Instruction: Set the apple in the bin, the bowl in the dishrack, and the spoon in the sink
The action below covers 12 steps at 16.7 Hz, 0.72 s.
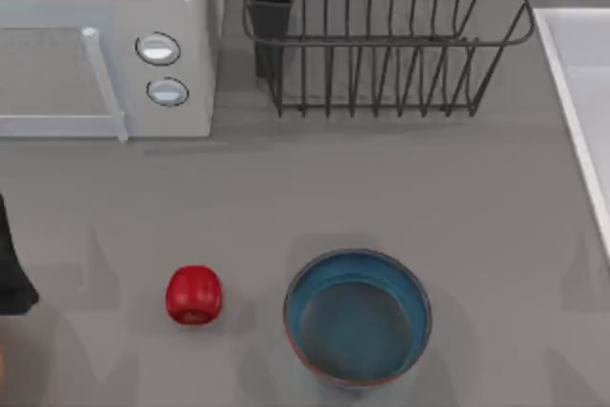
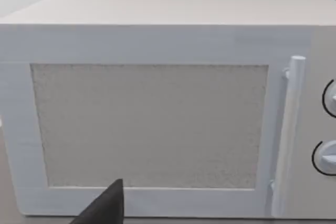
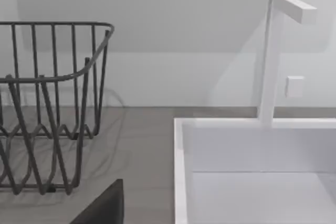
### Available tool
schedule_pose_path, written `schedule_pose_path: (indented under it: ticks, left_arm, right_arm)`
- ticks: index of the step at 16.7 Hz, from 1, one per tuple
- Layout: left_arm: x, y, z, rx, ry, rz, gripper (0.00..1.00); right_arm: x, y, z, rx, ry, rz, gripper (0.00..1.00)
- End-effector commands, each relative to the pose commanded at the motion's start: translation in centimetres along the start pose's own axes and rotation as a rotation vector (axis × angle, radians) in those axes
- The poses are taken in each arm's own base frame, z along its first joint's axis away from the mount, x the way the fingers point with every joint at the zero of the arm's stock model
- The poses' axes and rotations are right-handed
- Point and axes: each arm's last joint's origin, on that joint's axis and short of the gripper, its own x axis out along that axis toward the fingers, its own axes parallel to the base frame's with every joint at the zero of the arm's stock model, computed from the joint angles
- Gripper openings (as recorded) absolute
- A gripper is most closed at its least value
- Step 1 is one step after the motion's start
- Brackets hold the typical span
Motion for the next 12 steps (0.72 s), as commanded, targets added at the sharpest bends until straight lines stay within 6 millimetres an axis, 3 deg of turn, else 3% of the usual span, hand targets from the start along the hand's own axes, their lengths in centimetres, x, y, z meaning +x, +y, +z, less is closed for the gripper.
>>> schedule_pose_path:
  ticks: [3,6,9,12]
  left_arm:
    - [0.0,-0.1,0.2,-0.006,0.009,-0.005,1.00]
    - [0.1,-0.5,1.7,-0.054,0.088,-0.043,1.00]
    - [1.0,-1.4,4.0,-0.125,0.258,-0.092,1.00]
    - [3.3,-2.9,5.9,-0.182,0.525,-0.122,1.00]
  right_arm:
    - [0.0,0.0,0.0,0.000,0.000,0.000,1.00]
    - [0.0,0.0,0.0,0.000,0.000,0.000,1.00]
    - [0.0,0.0,0.0,0.000,0.000,0.000,1.00]
    - [0.0,0.0,0.0,0.000,0.000,0.000,1.00]
